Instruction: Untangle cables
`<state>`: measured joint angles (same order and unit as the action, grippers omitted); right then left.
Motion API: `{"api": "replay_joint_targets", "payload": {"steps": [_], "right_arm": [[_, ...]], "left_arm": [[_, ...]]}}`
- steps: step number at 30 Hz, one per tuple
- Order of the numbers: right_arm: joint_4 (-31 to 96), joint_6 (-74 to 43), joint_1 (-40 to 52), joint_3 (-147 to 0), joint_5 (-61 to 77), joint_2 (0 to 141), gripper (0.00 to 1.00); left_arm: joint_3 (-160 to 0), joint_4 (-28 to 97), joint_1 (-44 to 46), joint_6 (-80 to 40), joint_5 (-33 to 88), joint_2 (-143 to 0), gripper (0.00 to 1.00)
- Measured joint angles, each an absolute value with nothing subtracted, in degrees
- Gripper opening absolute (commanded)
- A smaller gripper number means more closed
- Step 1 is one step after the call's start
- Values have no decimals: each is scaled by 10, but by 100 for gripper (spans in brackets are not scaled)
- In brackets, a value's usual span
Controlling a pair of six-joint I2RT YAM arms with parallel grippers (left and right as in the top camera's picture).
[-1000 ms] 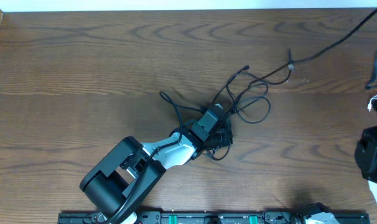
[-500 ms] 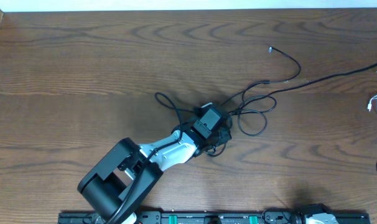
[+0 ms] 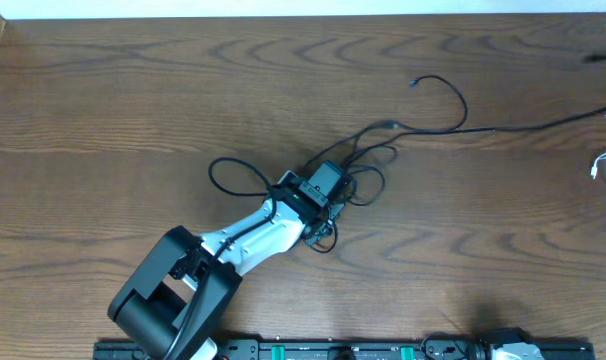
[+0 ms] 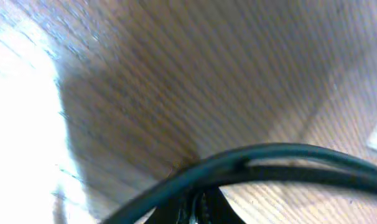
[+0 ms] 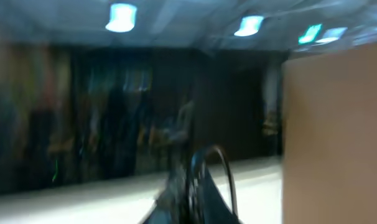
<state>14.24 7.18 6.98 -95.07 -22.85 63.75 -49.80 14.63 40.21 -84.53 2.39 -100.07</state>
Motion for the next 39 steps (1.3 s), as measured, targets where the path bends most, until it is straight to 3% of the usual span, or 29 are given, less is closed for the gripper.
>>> {"api": "replay_joint_targets", "payload": {"steps": [4, 7, 16, 22, 27, 33, 39], "right_arm": [[279, 77, 70, -926, -157, 632, 1], [308, 78, 70, -858, -95, 607, 3], [222, 30, 70, -554, -21, 495, 4], [153, -43, 70, -500, -13, 498, 7], [151, -70, 70, -501, -10, 498, 15], [153, -85, 70, -501, -10, 499, 30], [155, -120, 70, -501, 26, 499, 42]], "left_arm": [[-496, 128, 402, -815, 15, -1001, 8], [-494, 121, 402, -794, 11, -1001, 8], [-494, 118, 402, -743, 13, -1001, 7], [-482, 128, 393, -617, 30, -981, 8], [-451, 185, 387, -466, 37, -908, 8], [-448, 246, 387, -295, 40, -720, 8], [-448, 275, 387, -208, 25, -552, 8]]}}
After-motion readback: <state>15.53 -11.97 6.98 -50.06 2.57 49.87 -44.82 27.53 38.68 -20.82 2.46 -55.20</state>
